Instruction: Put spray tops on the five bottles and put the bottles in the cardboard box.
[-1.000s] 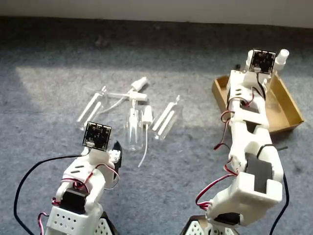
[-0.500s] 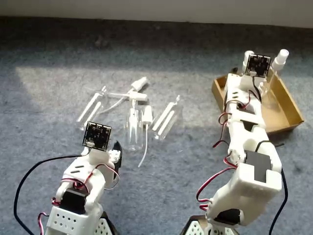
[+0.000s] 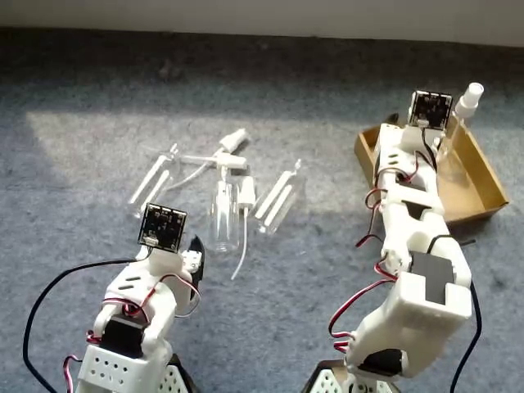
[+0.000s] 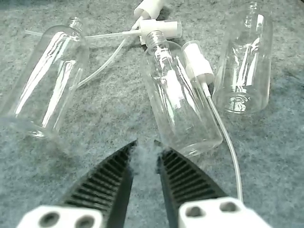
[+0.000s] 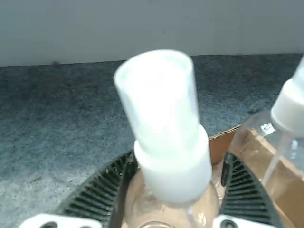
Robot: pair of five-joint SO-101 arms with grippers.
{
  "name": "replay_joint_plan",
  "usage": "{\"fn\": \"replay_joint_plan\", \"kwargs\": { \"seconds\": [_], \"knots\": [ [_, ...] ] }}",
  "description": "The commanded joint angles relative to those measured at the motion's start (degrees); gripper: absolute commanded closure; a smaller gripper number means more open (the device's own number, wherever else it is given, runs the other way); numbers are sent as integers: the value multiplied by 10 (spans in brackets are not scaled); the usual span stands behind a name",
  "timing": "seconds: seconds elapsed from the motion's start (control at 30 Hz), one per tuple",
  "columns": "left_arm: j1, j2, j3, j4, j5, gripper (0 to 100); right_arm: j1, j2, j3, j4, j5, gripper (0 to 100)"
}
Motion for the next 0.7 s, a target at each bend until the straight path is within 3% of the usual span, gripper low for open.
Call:
{"fn": "replay_joint_plan", "kwargs": {
  "seconds": [0.0,0.67],
  "knots": [
    [-5,-4,12,-11,4,995,-10,-15,-6,-13,6,756],
    [-5,-4,12,-8,4,995,-9,-98,6,35,5,756]
  ]
}}
